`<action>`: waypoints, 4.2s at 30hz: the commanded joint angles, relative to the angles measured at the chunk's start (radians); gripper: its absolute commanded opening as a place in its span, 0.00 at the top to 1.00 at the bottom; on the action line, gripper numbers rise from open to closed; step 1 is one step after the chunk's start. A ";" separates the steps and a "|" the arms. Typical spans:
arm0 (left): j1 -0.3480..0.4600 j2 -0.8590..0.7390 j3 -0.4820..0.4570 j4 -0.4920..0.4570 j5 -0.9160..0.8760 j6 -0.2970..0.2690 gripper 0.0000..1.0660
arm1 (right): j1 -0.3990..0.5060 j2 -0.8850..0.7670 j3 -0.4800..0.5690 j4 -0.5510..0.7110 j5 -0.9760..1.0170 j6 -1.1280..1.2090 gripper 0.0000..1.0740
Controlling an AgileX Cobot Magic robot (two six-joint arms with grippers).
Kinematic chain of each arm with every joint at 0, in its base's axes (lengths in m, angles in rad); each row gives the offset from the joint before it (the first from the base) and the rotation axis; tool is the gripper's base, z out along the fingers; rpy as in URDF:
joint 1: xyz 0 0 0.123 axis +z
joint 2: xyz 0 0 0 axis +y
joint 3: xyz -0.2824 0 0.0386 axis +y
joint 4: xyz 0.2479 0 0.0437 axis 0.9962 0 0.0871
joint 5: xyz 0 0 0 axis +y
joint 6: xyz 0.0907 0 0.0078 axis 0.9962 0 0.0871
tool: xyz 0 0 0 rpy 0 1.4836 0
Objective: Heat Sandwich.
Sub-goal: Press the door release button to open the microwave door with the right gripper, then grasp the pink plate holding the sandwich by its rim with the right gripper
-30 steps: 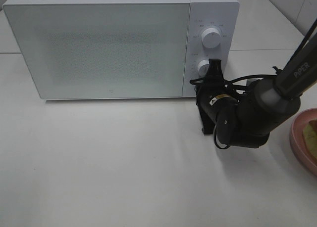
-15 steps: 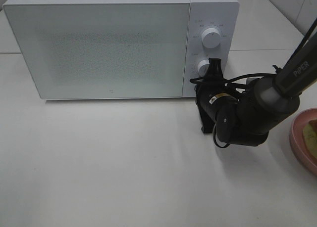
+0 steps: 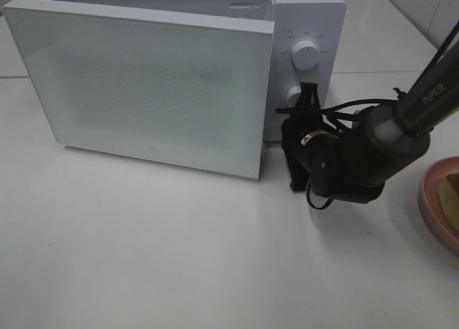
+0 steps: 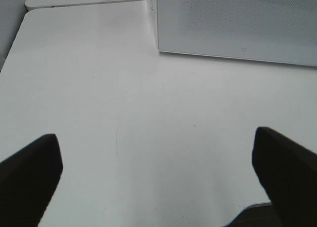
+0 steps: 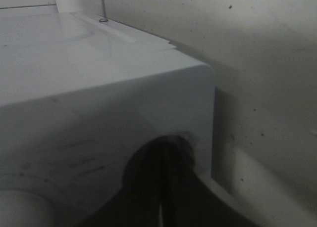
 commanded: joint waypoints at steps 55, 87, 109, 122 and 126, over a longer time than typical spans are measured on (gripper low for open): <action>0.002 -0.015 0.001 0.000 -0.012 0.000 0.06 | 0.038 -0.370 0.308 -0.161 0.325 -0.141 0.97; 0.002 -0.015 0.001 0.000 -0.012 0.000 0.06 | 0.038 -0.686 0.174 -0.222 1.380 -1.721 0.90; 0.002 -0.015 0.001 0.000 -0.012 0.000 0.06 | -0.129 -0.767 0.040 -0.509 1.711 -1.469 0.31; 0.002 -0.015 0.001 0.000 -0.012 0.000 0.06 | -0.264 -0.788 0.040 -0.643 1.774 -1.448 0.17; 0.002 -0.015 0.001 0.000 -0.012 0.000 0.06 | -0.277 -0.785 0.043 -0.694 1.767 -1.416 0.19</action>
